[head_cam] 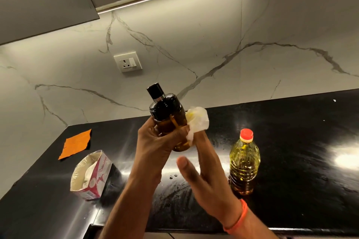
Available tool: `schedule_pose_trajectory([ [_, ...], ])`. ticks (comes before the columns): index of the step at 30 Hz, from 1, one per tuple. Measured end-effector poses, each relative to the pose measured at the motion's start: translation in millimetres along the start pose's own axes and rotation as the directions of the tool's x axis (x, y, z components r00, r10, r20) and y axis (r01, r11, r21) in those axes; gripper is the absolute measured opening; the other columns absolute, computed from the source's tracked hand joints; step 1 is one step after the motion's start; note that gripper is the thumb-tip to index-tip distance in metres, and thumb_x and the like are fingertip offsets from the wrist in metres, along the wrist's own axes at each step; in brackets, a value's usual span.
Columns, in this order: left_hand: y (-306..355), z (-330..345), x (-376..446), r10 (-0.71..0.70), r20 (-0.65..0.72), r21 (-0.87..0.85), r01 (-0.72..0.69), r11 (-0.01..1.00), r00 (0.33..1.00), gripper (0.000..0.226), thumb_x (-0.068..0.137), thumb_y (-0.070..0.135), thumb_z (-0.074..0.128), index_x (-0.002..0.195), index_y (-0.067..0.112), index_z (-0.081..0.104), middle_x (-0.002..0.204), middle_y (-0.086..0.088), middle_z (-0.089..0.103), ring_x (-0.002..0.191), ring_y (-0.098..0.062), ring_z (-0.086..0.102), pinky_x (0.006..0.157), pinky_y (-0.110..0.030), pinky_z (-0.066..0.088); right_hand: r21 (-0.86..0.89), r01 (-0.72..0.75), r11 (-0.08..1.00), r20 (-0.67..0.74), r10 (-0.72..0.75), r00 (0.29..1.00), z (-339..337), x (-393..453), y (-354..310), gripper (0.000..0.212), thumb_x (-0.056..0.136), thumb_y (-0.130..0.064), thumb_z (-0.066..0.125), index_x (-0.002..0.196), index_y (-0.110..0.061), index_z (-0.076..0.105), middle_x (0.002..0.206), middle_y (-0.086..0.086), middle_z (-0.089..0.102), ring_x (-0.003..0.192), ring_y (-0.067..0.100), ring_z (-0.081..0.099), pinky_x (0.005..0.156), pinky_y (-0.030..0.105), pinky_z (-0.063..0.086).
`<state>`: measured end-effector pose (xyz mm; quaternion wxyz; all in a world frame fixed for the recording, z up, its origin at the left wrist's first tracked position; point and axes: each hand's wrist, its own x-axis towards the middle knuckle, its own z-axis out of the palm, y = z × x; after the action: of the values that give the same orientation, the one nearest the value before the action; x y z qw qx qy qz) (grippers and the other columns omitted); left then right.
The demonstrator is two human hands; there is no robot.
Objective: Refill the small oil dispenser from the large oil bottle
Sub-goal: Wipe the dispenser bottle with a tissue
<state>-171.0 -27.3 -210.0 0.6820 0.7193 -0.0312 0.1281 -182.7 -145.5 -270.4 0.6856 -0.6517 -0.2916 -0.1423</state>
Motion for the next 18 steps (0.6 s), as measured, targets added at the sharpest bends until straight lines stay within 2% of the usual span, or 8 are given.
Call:
schedule_pose_trajectory([
  [2, 1.2, 1.1, -1.2, 0.004, -0.011, 0.009, -0.003, 1.000, 1.000, 0.043, 0.059, 0.028, 0.077, 0.100, 0.023, 0.066, 0.083, 0.010, 0.078, 0.079, -0.008, 0.075, 0.065, -0.020, 0.058, -0.052, 0.031, 0.998, -0.002, -0.031, 1.000, 0.8, -5.9, 2.7, 0.075, 0.096, -0.051, 0.057, 0.155, -0.017, 0.027, 0.155, 0.000, 0.043, 0.143, 0.019, 0.042, 0.113, 0.035, 0.041],
  [5, 4.3, 2.9, -5.3, -0.012, 0.023, -0.018, 0.012, 1.000, 1.000, 0.039, 0.063, 0.022, 0.076, 0.101, 0.020, 0.066, 0.082, 0.008, 0.079, 0.077, -0.009, 0.076, 0.062, -0.018, 0.057, -0.139, 0.028, 0.990, 0.000, -0.028, 1.000, -1.8, -1.7, 8.4, 0.086, 0.084, -0.034, 0.080, 0.152, -0.011, 0.033, 0.146, -0.001, 0.050, 0.135, 0.016, 0.051, 0.107, 0.036, 0.048],
  [7, 9.0, 6.1, -10.0, -0.019, 0.092, -0.042, 0.023, 0.999, 0.996, 0.037, 0.068, 0.015, 0.075, 0.104, 0.016, 0.068, 0.088, 0.002, 0.079, 0.081, -0.014, 0.077, 0.066, -0.020, 0.058, -0.144, 0.035, 0.989, -0.007, -0.037, 0.999, -5.0, 5.7, 11.3, 0.082, 0.081, -0.017, 0.083, 0.149, -0.009, 0.038, 0.140, -0.001, 0.054, 0.129, 0.013, 0.055, 0.102, 0.026, 0.050],
  [9, 10.1, 7.1, -14.4, -0.011, 0.153, -0.055, 0.020, 0.998, 0.988, 0.040, 0.072, 0.009, 0.073, 0.112, 0.011, 0.067, 0.094, -0.003, 0.079, 0.086, -0.017, 0.077, 0.069, -0.021, 0.059, -0.159, 0.050, 0.986, -0.043, -0.057, 0.997, -10.2, 12.7, 12.9, 0.071, 0.081, -0.008, 0.081, 0.142, -0.007, 0.046, 0.129, 0.000, 0.059, 0.119, 0.012, 0.060, 0.093, 0.023, 0.053],
  [11, 12.7, 4.7, -14.6, -0.012, 0.194, -0.042, 0.021, 0.999, 0.981, 0.044, 0.075, 0.007, 0.077, 0.117, 0.009, 0.064, 0.098, -0.004, 0.079, 0.090, -0.017, 0.077, 0.071, -0.020, 0.058, -0.159, 0.052, 0.986, -0.062, -0.062, 0.996, -15.7, 17.9, 13.9, 0.065, 0.080, -0.007, 0.081, 0.138, -0.005, 0.050, 0.123, 0.001, 0.062, 0.112, 0.012, 0.063, 0.087, 0.022, 0.054],
  [13, 13.6, -0.9, -8.5, -0.020, 0.241, -0.015, 0.024, 1.000, 0.970, 0.051, 0.071, 0.011, 0.090, 0.116, 0.011, 0.065, 0.098, -0.003, 0.078, 0.093, -0.016, 0.076, 0.073, -0.020, 0.058, -0.134, 0.033, 0.990, -0.047, -0.040, 0.998, -19.0, 20.0, 11.2, 0.066, 0.080, -0.014, 0.081, 0.138, -0.007, 0.051, 0.121, -0.001, 0.065, 0.109, 0.011, 0.066, 0.086, 0.022, 0.055],
  [16, 15.5, -10.3, 2.5, -0.043, 0.337, -0.043, 0.061, 0.997, 0.940, 0.053, 0.058, 0.019, 0.088, 0.109, 0.021, 0.073, 0.098, -0.002, 0.076, 0.097, -0.020, 0.074, 0.078, -0.027, 0.059, -0.041, -0.011, 0.999, 0.019, 0.011, 1.000, -17.3, 18.9, 4.5, 0.067, 0.079, -0.016, 0.083, 0.138, -0.011, 0.052, 0.121, -0.003, 0.068, 0.113, 0.016, 0.067, 0.090, 0.034, 0.059],
  [18, 13.2, -11.6, 4.7, -0.061, 0.370, -0.114, 0.111, 0.987, 0.927, 0.065, 0.054, 0.024, 0.096, 0.114, 0.024, 0.073, 0.105, -0.009, 0.074, 0.102, -0.028, 0.072, 0.082, -0.035, 0.059, 0.003, -0.034, 0.999, 0.034, 0.034, 0.999, -14.2, 18.4, 1.3, 0.064, 0.079, -0.013, 0.084, 0.136, -0.014, 0.053, 0.118, -0.003, 0.069, 0.111, 0.019, 0.069, 0.088, 0.038, 0.059],
])
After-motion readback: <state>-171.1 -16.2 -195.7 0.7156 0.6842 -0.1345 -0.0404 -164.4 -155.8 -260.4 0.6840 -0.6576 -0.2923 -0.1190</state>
